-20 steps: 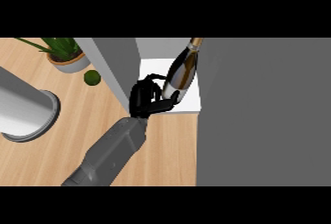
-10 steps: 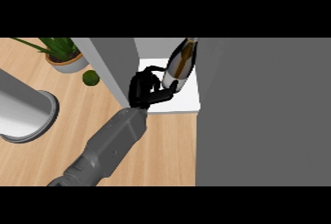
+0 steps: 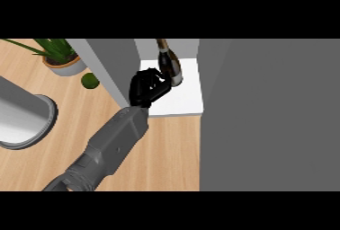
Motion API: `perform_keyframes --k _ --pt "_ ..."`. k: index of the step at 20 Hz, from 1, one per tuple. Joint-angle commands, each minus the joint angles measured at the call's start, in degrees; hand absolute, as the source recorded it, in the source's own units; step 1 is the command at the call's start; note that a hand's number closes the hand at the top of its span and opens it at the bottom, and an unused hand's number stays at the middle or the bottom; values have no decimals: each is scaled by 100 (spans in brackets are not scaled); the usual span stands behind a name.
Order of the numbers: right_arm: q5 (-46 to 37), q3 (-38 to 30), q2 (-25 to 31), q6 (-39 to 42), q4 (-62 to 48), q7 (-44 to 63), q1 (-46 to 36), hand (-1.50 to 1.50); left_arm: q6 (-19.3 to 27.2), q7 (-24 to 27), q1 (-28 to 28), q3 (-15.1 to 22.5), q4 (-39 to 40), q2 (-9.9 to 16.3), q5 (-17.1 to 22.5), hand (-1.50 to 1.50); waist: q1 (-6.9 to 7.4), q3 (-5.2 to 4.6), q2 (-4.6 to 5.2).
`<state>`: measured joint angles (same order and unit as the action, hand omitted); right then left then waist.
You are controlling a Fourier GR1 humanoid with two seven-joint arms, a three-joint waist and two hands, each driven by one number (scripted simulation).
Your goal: Pick up the wine, place it into the cabinet and close the cabinet
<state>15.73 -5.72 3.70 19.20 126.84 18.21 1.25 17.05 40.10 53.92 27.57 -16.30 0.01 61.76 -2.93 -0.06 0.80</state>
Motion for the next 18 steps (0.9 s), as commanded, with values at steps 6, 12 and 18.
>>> perform_keyframes --k 6,12,18 --pt "-106 116 -118 -57 170 -48 180 -150 -411 666 198 -526 752 13 87 150 35 -1 7" --pt "87 -80 86 68 139 43 202 -150 -202 1210 -190 -338 230 -1 -22 -150 116 2 -43" --pt "8 -39 90 -134 257 270 -18 -150 -594 1386 -194 -321 108 222 -241 -150 241 2 -68"
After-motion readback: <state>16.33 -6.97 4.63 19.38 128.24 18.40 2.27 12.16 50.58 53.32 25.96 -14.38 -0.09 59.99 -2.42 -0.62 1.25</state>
